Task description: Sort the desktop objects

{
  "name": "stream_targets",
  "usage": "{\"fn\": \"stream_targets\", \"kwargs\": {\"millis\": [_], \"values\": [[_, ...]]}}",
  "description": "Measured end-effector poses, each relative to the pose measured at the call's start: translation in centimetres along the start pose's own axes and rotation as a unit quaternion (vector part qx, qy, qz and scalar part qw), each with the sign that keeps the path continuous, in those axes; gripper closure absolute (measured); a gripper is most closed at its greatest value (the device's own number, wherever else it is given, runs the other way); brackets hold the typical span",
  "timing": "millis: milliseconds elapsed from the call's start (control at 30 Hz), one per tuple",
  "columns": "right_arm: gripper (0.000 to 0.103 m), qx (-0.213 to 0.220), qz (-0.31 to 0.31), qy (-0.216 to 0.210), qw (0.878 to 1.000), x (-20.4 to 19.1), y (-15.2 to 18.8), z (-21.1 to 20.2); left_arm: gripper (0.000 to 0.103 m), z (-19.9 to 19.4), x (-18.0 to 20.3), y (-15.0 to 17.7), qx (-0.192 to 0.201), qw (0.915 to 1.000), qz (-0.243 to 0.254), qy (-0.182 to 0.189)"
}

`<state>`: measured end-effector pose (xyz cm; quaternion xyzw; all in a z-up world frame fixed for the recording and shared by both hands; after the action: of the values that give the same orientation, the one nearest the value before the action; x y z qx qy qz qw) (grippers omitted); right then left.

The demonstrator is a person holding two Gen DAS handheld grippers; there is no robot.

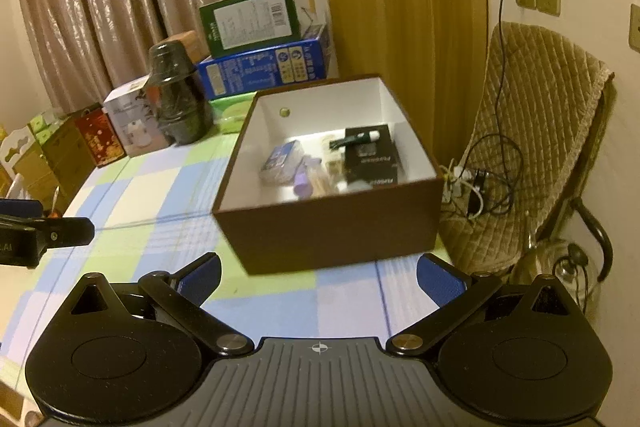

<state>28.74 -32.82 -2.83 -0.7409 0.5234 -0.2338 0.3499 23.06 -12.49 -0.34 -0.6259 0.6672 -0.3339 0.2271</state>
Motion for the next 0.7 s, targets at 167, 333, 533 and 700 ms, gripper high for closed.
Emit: {"fn": "stream_targets", "kwargs": {"millis": [167, 333, 533, 700], "values": [[0.002, -0.003, -0.006, 0.0, 1.0, -1.3, 1.6, -2.0, 0.001, -1.7, 0.1, 1.9, -0.01, 0.9999, -0.005, 0.002], [0.002, -0.005, -0.012, -0.002, 1.0, -2.3, 3.1, -3.8, 0.001, -3.1, 0.2, 3.6, -0.017, 0.9998, -0.007, 0.0], [0.002, -0.006, -0.014, -0.004, 1.0, -2.9, 4.5, -5.1, 0.001, -4.4, 0.3, 5.2, -0.023, 0.9997, -0.009, -0.007], [0.002, -0.009, -0.019, -0.007, 1.0, -3.4, 5.4, -5.7, 0.001, -5.3, -0.1, 6.3, -0.026, 0.9995, -0.014, -0.012]]}}
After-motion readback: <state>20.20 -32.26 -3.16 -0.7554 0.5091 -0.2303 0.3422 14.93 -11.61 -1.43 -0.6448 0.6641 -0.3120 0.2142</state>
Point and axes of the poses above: each gripper's, at about its wrist camera, not at the fingertips, and z roughly the way its jaws point, x to its right, y to its underside, the point moved 4 cm from there along z, roughly the way its jaws point, and after that the axes turned 14 degrees about y, right-handed, at the moved point
